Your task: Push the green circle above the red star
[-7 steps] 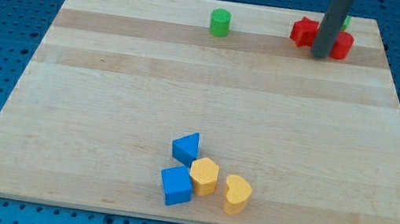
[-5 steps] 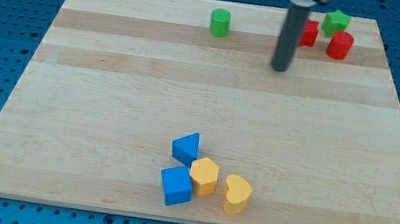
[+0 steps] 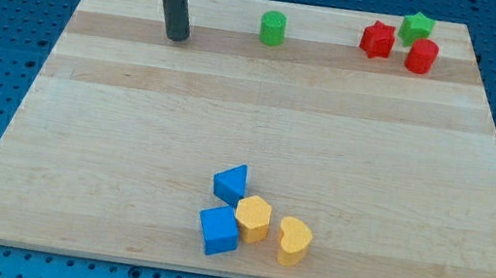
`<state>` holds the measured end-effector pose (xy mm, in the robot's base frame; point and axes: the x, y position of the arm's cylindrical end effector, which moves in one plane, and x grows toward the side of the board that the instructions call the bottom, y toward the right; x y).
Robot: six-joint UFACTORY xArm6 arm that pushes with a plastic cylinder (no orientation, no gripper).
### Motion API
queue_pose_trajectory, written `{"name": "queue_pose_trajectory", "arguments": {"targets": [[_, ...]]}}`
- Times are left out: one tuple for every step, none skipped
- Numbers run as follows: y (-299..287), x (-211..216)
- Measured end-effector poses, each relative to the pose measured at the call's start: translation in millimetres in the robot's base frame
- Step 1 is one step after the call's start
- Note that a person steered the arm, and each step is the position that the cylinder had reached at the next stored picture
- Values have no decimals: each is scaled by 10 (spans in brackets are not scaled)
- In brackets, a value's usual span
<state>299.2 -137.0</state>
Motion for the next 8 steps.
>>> {"name": "queue_pose_trajectory", "arguments": {"targets": [[531, -78], [645, 11], [759, -62], [777, -62], [1037, -63], [1241, -140], [1231, -137], [998, -137]]}}
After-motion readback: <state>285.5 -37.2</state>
